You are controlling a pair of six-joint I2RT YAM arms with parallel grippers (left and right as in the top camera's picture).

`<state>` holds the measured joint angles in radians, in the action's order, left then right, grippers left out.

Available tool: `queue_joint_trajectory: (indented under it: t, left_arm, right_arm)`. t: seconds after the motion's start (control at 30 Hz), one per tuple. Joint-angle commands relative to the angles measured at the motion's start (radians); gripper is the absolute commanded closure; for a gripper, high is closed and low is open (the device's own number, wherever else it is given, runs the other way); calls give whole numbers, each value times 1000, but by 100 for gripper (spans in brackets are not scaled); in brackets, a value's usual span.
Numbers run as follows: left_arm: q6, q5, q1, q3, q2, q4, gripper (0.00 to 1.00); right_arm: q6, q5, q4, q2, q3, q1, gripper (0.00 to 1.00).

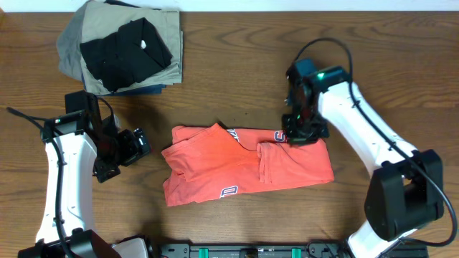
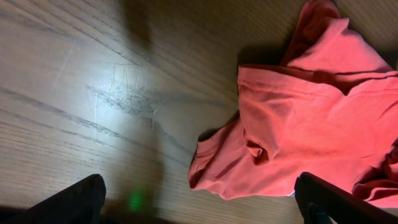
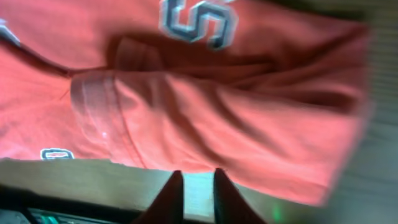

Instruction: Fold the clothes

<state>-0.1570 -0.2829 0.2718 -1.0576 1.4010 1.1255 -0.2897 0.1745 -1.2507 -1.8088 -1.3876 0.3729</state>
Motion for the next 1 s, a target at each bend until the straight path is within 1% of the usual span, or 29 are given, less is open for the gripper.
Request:
queue_joint_trajectory:
  t: [0.0,0.07,0.17,0.23,0.3,0.37,0.43,0.5,0.57,0.63,0.67,0.73,0.8,0.87,0.97]
  left_arm:
    - [6,-1,-3,7,6,3,2]
    - [6,-1,-3,7,6,3,2]
    - [6,-1,-3,7,6,3,2]
    - [6,-1,-3,7,6,3,2]
    - [6,-1,-3,7,6,3,2]
    - [6,-1,-3,7,6,3,2]
    - [6,-1,-3,7,6,3,2]
    - [6,-1,-3,7,6,3,2]
    - [6,-1,-3,7,6,3,2]
    - [6,-1,-3,7,6,3,2]
    - [6,-1,-3,7,6,3,2]
    - [6,-1,-3,7,6,3,2]
    - [6,-1,-3,7,6,3,2]
    - [6,-1,-3,7,6,3,2]
    - [6,-1,-3,7,6,3,2]
  right_arm:
    - [45,126,69,7,88,29,91]
    - [64,211,164,7,159,37,90]
    - [65,313,321,6,258,40,84]
    - [37,332,407,0,299,38,81]
    - [-7,324,479,-23,316,37,80]
    - [-25,323,516,-43,316,37,81]
    - [-34,312,559,-62,315,37,87]
    - [-47,282,571,-65,306,32,89]
    - [-46,270,541,-62,273,26,89]
    - [-36,262,469,-60,214,17,90]
    - [-18,262,420,-57,177,13,88]
    - [33,257,297,-52,93,6,79]
    - [51,214,167,-49,10,1,75]
    - [57,139,32,-48,-75,0,74]
    - [85,63,-80,-48,-126,13,67]
